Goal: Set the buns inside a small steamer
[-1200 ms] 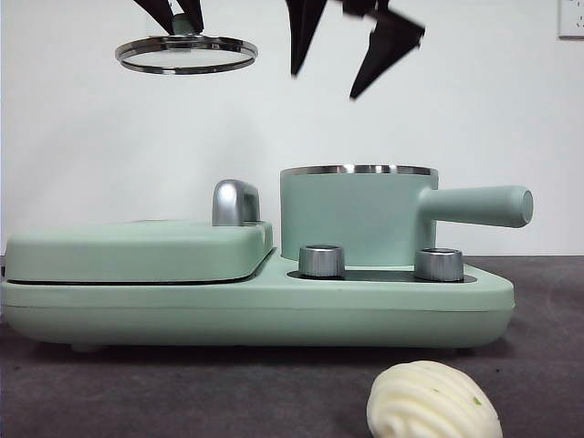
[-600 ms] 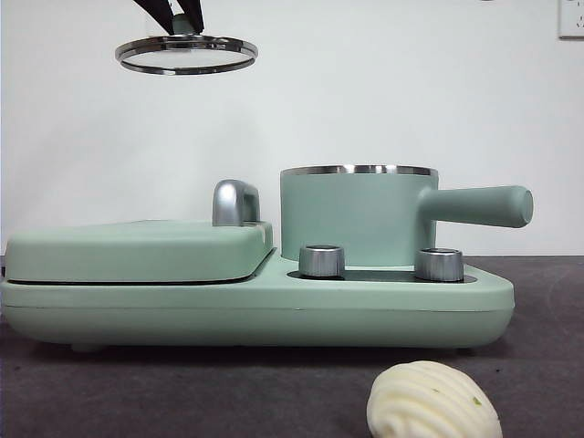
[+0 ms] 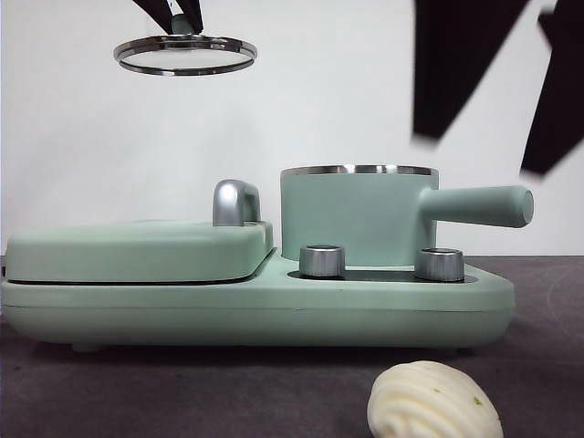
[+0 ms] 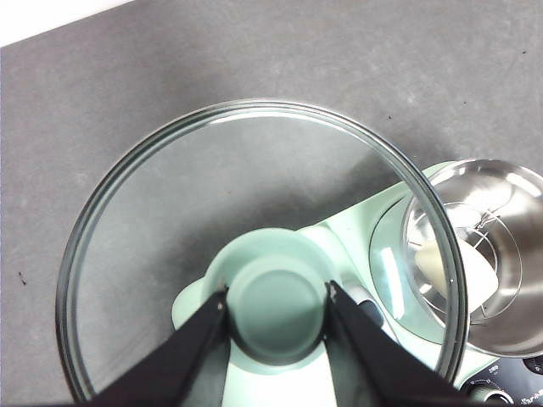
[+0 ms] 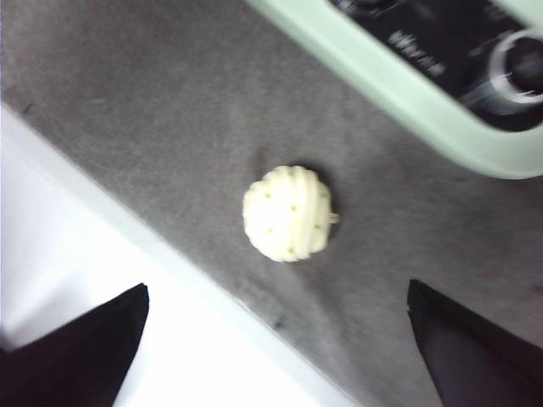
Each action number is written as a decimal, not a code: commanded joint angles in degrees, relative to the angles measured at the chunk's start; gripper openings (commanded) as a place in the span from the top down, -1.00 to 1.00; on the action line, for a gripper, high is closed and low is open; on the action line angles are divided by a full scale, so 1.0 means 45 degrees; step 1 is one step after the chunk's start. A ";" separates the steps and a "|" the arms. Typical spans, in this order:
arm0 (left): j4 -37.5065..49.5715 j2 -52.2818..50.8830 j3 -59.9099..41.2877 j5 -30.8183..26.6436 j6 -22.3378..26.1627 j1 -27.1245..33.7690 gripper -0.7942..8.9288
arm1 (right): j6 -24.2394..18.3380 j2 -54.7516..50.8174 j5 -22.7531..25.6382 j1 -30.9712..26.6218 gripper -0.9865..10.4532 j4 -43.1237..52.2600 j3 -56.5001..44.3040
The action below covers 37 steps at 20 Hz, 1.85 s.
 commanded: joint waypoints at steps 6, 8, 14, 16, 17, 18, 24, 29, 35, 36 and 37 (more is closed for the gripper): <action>0.0214 -0.0141 0.0515 0.0078 -0.0141 -0.0024 0.73 | 0.0758 0.0408 -0.0753 0.0296 -0.02 0.2739 -0.2142; 0.0219 -0.0141 0.0515 0.0078 -0.0151 -0.0024 0.73 | 0.0738 0.0729 -0.0850 0.0296 -0.02 0.3293 -0.2395; 0.0214 -0.0141 0.0515 0.0083 -0.0151 -0.0039 0.73 | -0.0141 0.2968 -0.0301 0.0068 -0.02 0.4595 -0.2419; 0.0219 -0.0141 0.0515 0.0087 -0.0185 -0.0039 0.73 | -0.0146 0.3638 0.0102 -0.0039 -0.01 0.4993 -0.2419; 0.0214 -0.0141 0.0515 0.0121 -0.0185 -0.0039 0.73 | -0.0155 0.3837 0.0204 -0.0078 0.05 0.5158 -0.2419; 0.0219 -0.0141 0.0515 0.0155 -0.0185 -0.0039 0.73 | -0.0257 0.4036 0.0199 -0.0097 0.18 0.5314 -0.2419; 0.0219 -0.0141 0.0515 0.0155 -0.0189 -0.0039 0.73 | -0.0413 0.4148 0.0146 -0.0160 0.59 0.5221 -0.2395; 0.0214 -0.0141 0.0515 0.0155 -0.0189 -0.0039 0.73 | -0.0826 0.4099 0.0078 -0.0510 0.59 0.2603 -0.0039; 0.0214 -0.0141 0.0515 0.0155 -0.0189 -0.0053 0.73 | -0.2671 0.4507 -0.0287 -0.2895 0.59 -0.1535 0.5600; 0.0209 -0.0141 0.0515 0.0155 -0.0189 -0.0053 0.73 | -0.3060 0.4804 -0.0282 -0.3507 0.59 -0.2001 0.6567; 0.0204 -0.0141 0.0515 0.0155 -0.0189 -0.0053 0.73 | -0.3385 0.5158 -0.0287 -0.4133 0.59 -0.2390 0.7514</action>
